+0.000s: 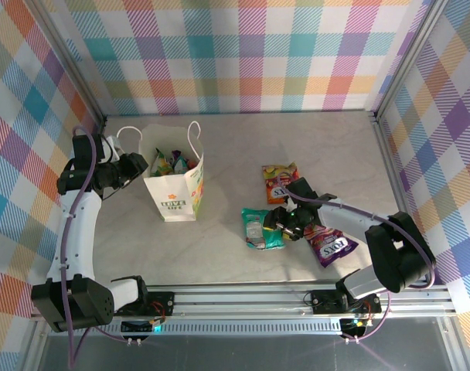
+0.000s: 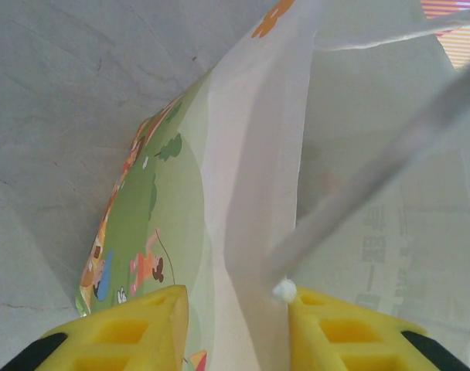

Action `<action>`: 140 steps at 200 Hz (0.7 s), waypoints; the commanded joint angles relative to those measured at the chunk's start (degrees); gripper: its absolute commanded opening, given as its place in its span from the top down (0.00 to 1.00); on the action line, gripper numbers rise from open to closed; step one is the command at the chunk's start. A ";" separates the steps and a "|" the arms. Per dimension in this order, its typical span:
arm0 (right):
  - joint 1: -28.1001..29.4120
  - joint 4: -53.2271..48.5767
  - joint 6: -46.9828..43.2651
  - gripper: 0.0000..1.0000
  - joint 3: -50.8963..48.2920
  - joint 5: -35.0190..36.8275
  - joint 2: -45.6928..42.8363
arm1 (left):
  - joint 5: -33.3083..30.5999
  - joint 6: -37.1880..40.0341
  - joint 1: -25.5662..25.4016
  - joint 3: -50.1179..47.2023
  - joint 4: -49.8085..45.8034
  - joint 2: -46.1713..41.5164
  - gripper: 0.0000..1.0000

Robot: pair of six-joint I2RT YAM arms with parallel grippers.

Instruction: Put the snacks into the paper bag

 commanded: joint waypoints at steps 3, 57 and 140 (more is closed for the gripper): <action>0.45 -3.55 -1.16 0.25 0.17 1.86 -2.01 | -0.03 0.62 0.63 -0.06 -1.36 -1.45 0.64; 0.67 0.17 -5.25 0.21 -2.66 -0.71 -3.60 | 0.24 0.27 0.59 -0.06 -1.27 -1.36 0.64; 4.17 2.88 -9.24 0.23 -2.04 -1.90 0.62 | 0.02 0.18 0.58 0.71 -2.10 -1.68 0.64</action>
